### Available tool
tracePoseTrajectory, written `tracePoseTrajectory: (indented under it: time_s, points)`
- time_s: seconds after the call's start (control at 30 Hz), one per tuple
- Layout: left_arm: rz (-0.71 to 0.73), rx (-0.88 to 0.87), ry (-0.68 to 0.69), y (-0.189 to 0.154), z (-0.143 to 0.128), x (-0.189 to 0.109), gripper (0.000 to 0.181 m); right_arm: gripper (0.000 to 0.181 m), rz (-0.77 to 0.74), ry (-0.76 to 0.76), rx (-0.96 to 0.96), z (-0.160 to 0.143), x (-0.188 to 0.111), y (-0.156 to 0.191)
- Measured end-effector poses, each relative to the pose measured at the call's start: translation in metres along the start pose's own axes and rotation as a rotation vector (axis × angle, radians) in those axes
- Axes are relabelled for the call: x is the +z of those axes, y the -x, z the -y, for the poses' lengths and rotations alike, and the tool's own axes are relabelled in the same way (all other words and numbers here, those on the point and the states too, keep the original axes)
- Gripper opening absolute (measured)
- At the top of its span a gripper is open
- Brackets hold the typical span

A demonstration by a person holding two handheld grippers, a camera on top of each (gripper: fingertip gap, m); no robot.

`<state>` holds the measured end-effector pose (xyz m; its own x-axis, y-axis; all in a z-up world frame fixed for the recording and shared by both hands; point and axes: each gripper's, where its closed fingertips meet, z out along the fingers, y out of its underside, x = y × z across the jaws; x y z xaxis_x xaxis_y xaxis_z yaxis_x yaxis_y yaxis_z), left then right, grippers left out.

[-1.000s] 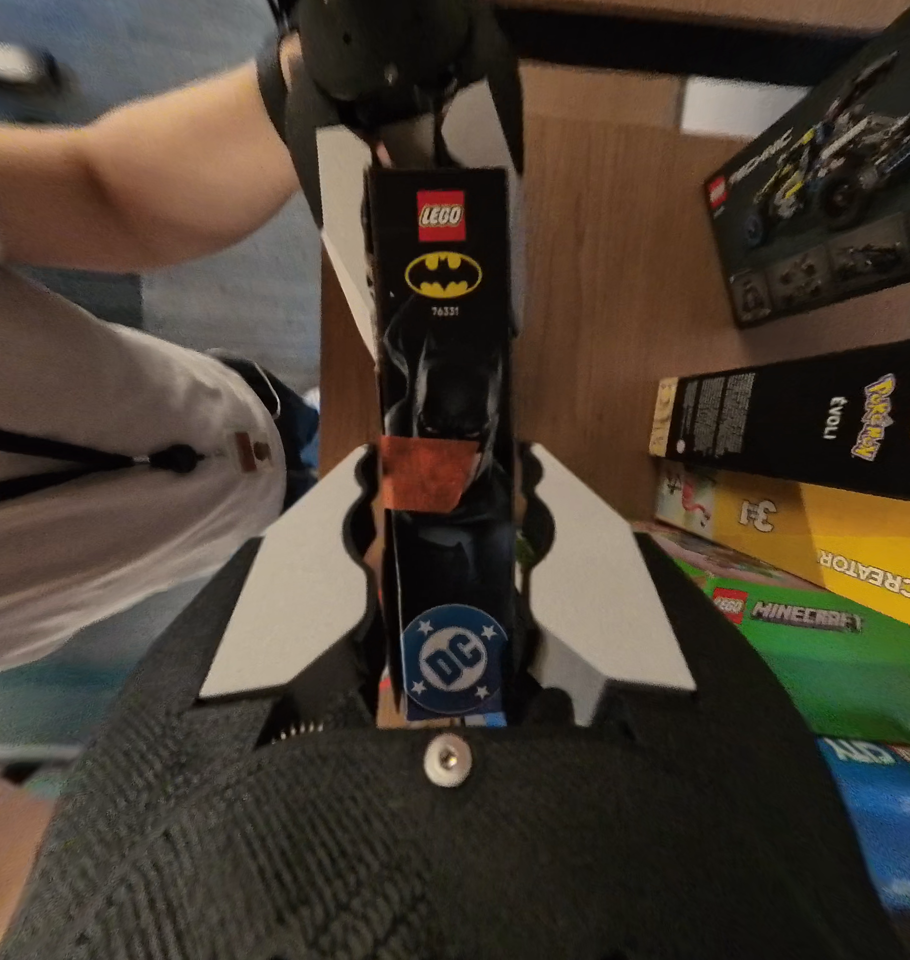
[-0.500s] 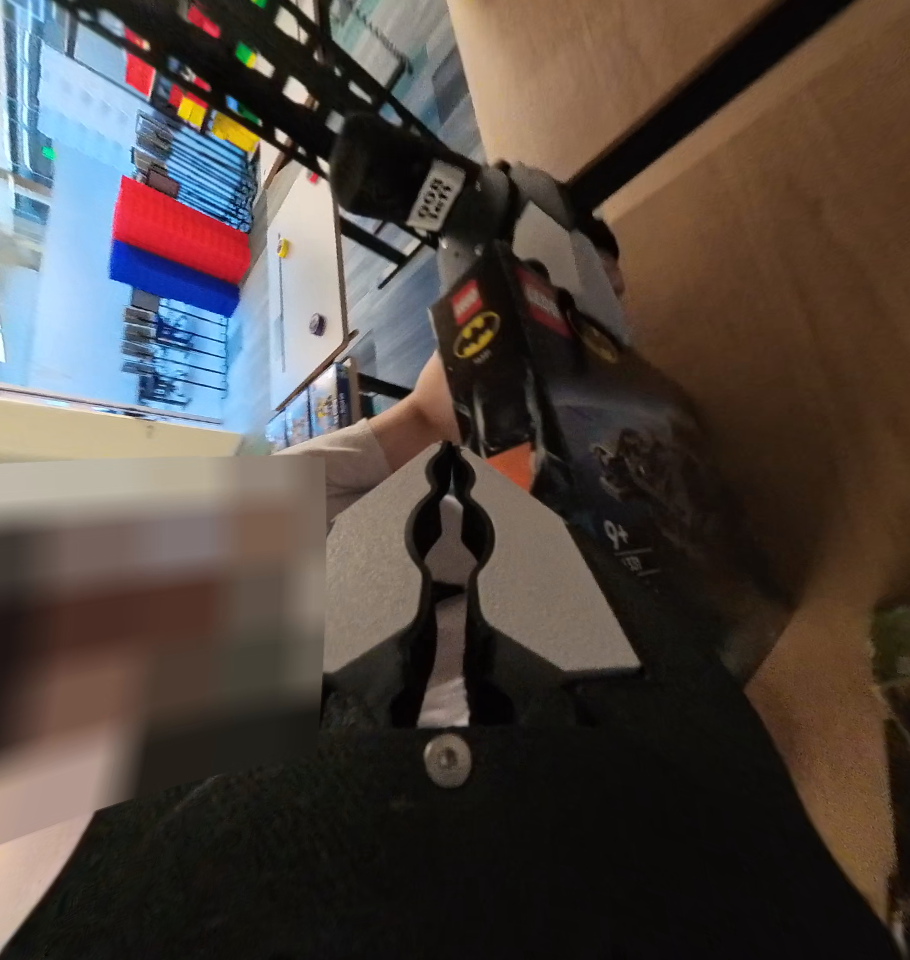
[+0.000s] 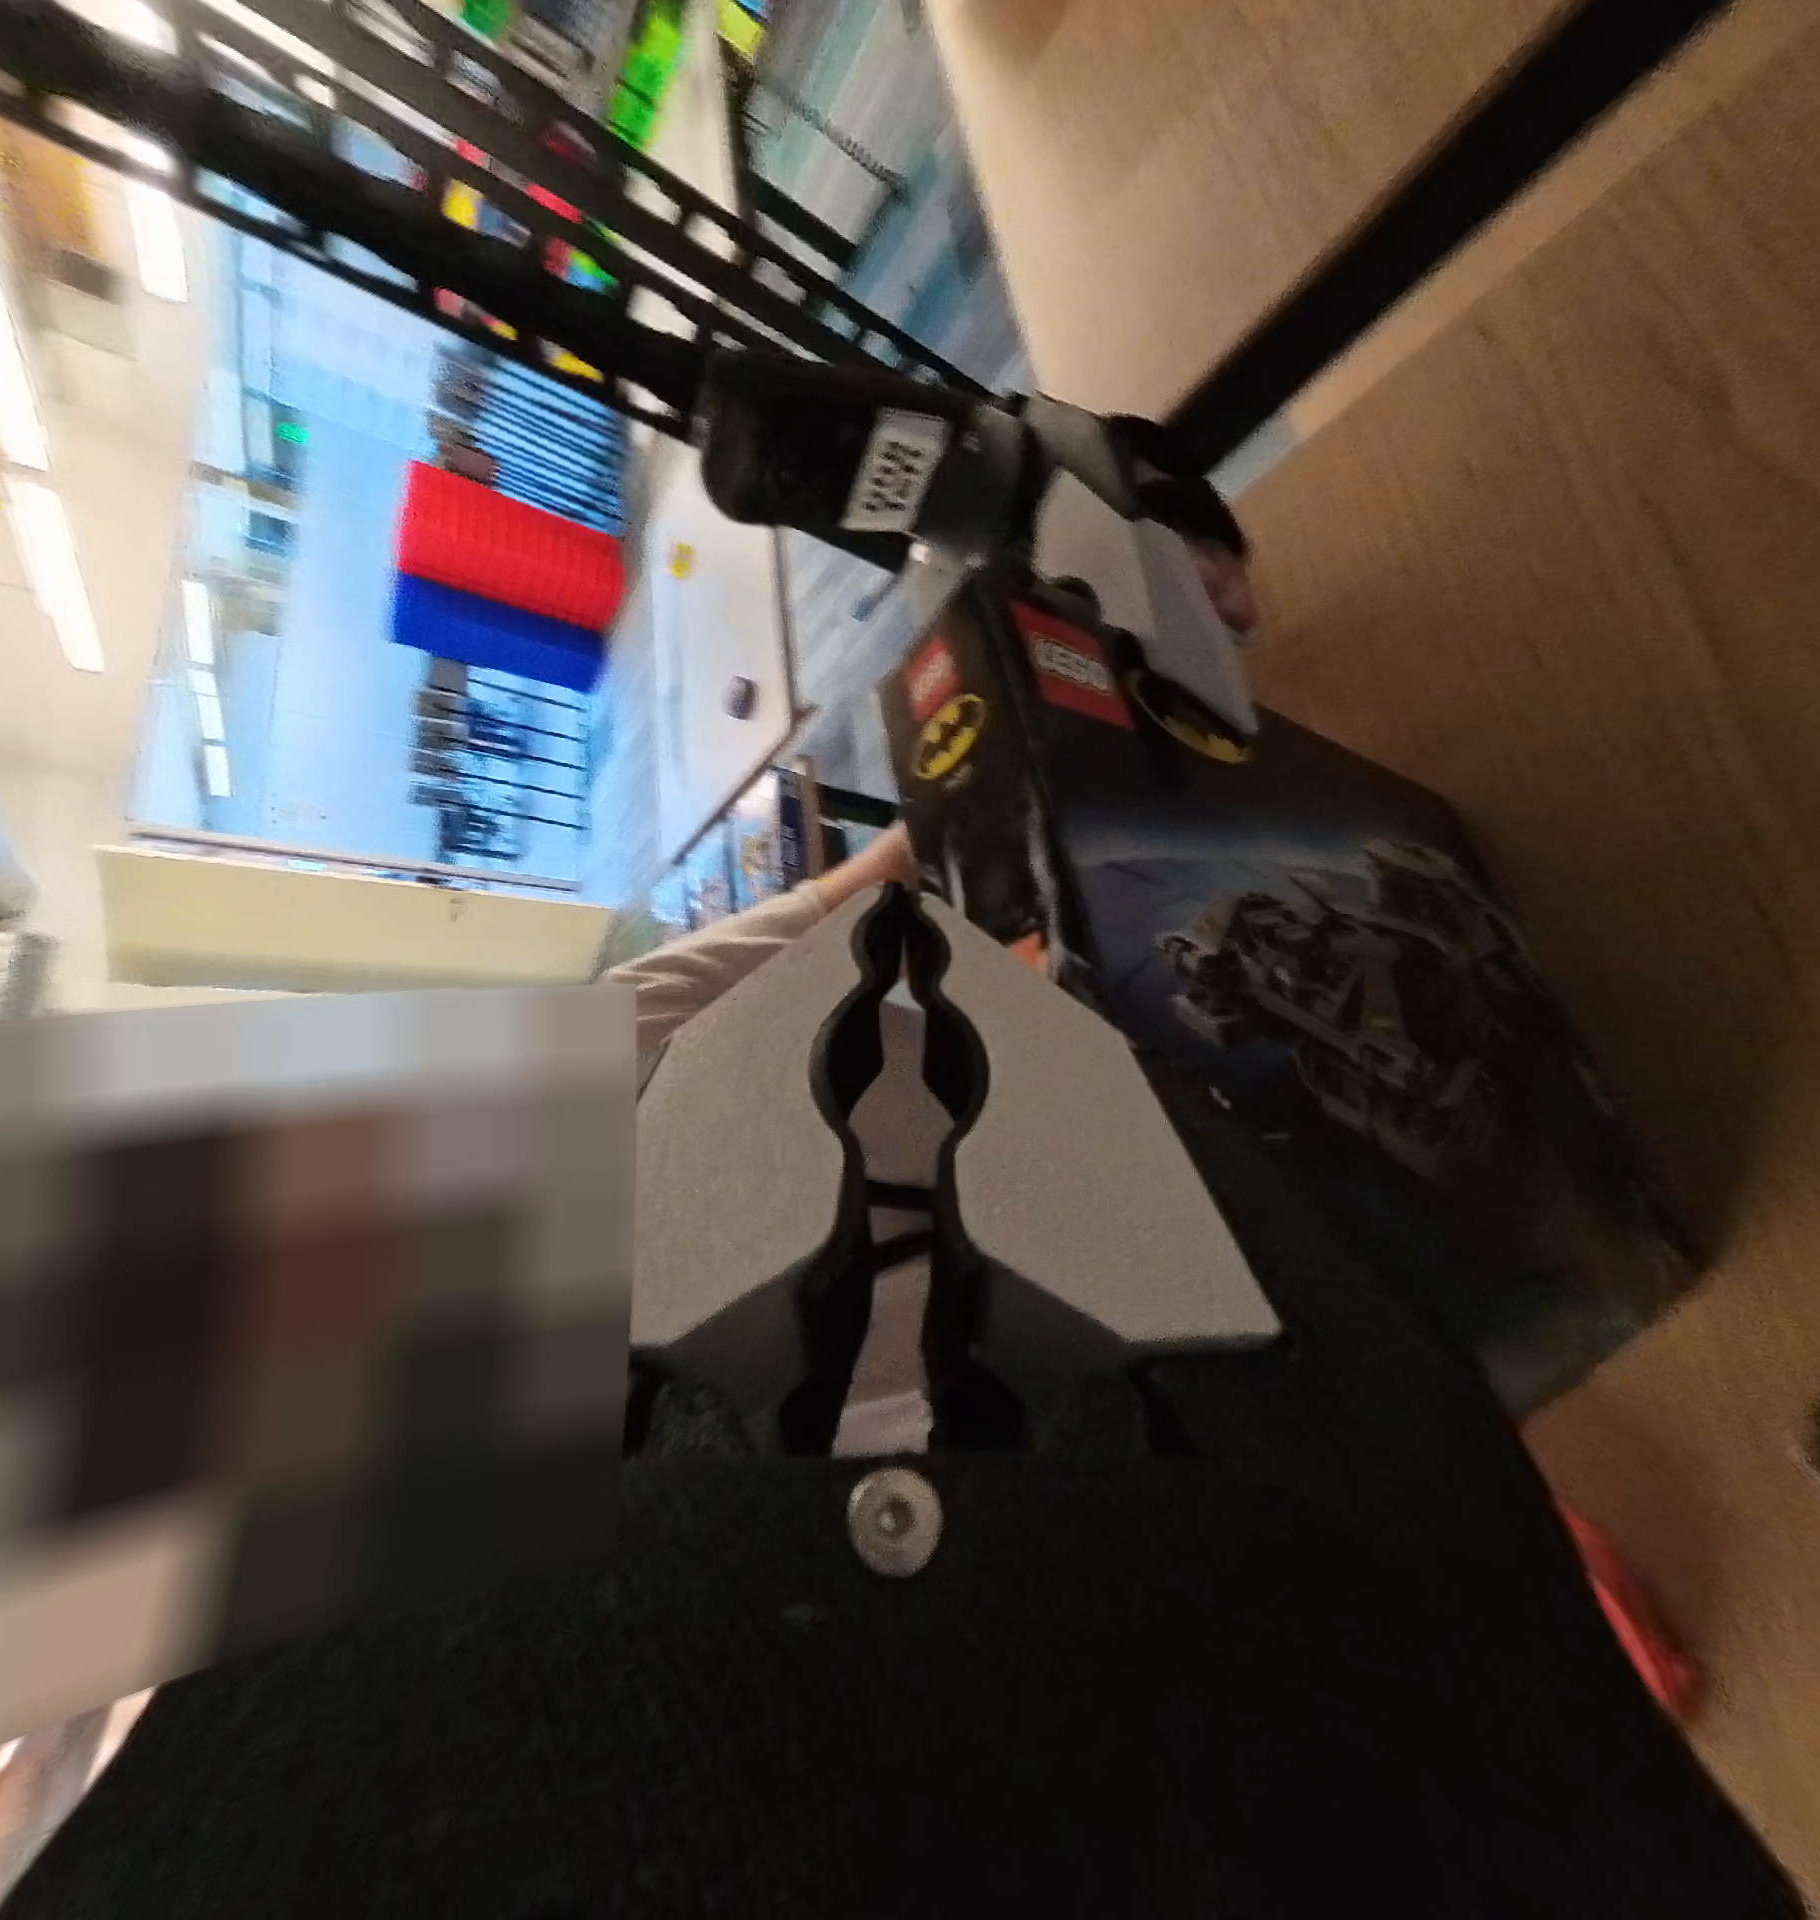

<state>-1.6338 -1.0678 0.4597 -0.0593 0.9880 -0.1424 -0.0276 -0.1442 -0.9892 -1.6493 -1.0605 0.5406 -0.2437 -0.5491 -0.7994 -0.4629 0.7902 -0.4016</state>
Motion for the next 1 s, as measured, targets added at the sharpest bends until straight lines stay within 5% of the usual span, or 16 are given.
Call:
tracePoseTrajectory:
  time_s: [0.23, 0.47, 0.83, 1.0]
  points:
    - [-0.001, 0.008, 0.005, -0.001, 0.0, 0.0, 0.059, 0.0, -0.107, 0.037, 0.004, -0.008, -0.004, -0.022]
    - [-0.001, 0.001, -0.005, -0.001, 0.0, 0.0, 0.059, 0.0, 0.055, -0.078, 0.001, 0.003, -0.015, 0.004]
    - [-0.001, -0.005, -0.003, 0.0, 0.0, 0.0, 0.059, 0.0, -0.078, 0.067, 0.04, -0.006, 0.001, -0.02]
    - [-0.001, -0.005, -0.008, 0.0, 0.0, 0.0, 0.059, 0.0, 0.024, 0.048, 0.035, -0.002, 0.001, -0.006]
